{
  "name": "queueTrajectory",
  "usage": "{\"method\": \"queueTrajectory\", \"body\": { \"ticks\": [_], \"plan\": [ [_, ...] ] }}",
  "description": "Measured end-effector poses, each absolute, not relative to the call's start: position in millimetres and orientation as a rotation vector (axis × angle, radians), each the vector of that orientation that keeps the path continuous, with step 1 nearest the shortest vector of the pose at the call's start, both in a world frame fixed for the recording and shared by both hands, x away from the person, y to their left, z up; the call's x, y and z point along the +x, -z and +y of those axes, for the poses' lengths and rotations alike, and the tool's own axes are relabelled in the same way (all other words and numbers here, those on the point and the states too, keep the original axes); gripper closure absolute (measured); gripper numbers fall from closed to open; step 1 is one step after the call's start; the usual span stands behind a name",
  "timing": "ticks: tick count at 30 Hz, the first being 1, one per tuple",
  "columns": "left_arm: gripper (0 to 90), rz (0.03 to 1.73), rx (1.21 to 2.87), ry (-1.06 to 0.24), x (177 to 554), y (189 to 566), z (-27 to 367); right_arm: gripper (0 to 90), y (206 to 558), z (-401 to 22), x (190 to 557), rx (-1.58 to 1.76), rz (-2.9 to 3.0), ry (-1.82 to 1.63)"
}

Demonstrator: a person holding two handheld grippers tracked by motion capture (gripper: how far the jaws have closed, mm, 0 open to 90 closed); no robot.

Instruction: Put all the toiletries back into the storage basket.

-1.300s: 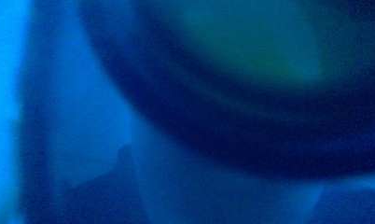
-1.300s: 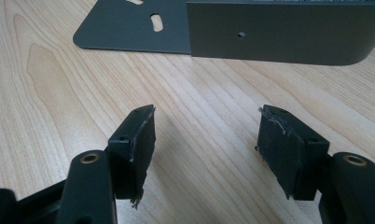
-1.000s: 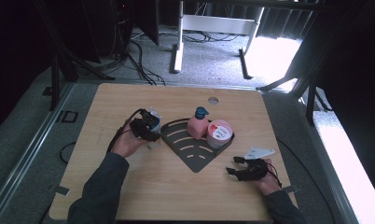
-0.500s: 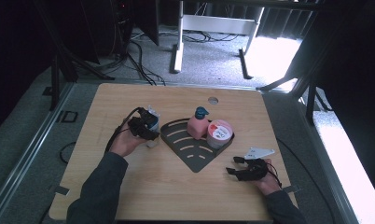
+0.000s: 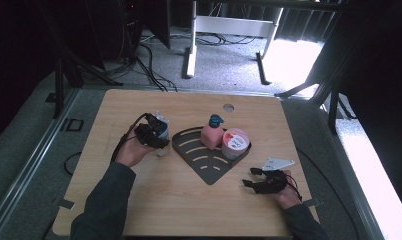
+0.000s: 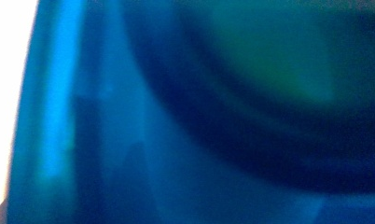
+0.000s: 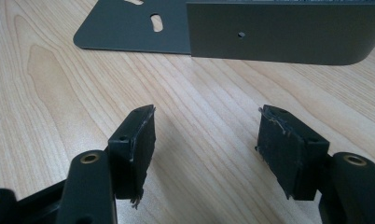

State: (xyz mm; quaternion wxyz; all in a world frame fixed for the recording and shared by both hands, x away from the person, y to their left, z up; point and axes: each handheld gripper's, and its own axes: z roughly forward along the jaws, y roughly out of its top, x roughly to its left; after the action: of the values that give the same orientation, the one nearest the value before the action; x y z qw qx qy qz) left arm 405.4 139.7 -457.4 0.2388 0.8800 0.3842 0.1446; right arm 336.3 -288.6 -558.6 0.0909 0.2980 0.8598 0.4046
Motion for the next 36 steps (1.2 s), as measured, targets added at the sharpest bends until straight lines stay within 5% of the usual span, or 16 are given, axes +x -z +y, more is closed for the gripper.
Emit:
{"method": "queueTrajectory", "body": {
  "ticks": [36],
  "plan": [
    [54.8, 1.04, 2.34, -0.426, 405, 433, 137, 36.4, 559, -289, 336, 0.885, 2.555, -1.202]
  ]
}}
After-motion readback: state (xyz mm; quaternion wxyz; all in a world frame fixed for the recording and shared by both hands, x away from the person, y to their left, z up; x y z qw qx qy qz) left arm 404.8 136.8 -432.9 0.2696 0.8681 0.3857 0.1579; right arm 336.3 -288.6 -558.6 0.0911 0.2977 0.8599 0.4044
